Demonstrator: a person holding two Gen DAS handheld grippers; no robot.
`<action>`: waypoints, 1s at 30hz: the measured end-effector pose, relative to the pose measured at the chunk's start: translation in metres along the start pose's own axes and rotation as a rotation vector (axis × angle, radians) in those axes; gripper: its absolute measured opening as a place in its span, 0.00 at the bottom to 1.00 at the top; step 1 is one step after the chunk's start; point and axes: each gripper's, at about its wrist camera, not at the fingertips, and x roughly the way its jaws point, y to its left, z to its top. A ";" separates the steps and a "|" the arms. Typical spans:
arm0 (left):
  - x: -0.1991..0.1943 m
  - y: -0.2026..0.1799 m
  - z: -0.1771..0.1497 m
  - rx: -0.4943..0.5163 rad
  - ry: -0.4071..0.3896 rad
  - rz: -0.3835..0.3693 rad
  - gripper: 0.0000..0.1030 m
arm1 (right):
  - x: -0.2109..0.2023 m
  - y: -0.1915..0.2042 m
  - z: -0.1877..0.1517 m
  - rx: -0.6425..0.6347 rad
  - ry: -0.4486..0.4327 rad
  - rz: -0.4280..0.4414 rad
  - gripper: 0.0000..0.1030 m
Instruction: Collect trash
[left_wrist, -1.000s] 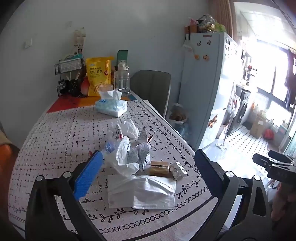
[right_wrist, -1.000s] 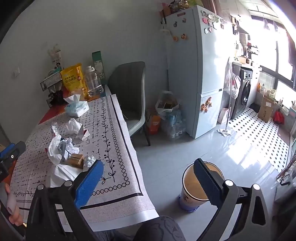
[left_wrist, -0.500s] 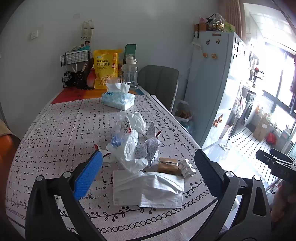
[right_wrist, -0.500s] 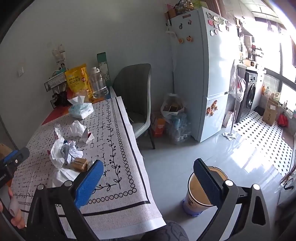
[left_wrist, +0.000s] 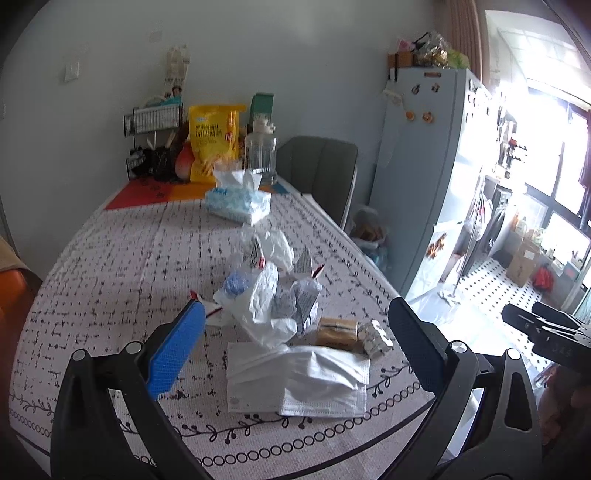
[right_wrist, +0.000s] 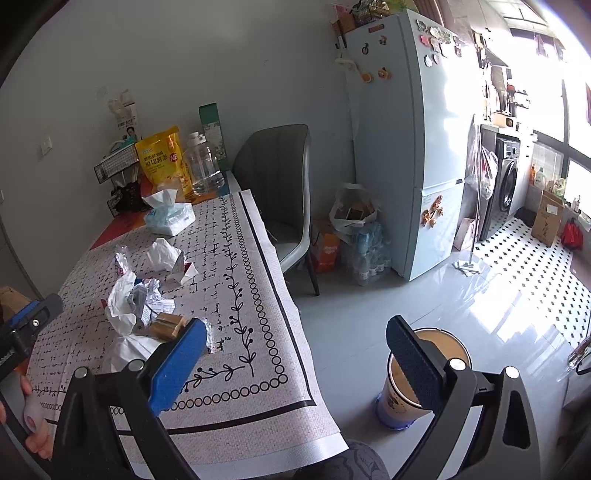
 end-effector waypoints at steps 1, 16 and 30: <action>-0.002 -0.001 0.000 0.006 -0.015 -0.001 0.96 | -0.001 0.000 0.000 0.002 -0.004 -0.009 0.93; -0.001 0.005 -0.004 0.001 -0.023 0.006 0.96 | -0.001 0.014 -0.002 0.004 -0.026 0.042 0.93; 0.006 0.013 -0.007 -0.053 -0.024 -0.001 0.96 | 0.008 0.016 -0.003 -0.015 -0.023 0.029 0.93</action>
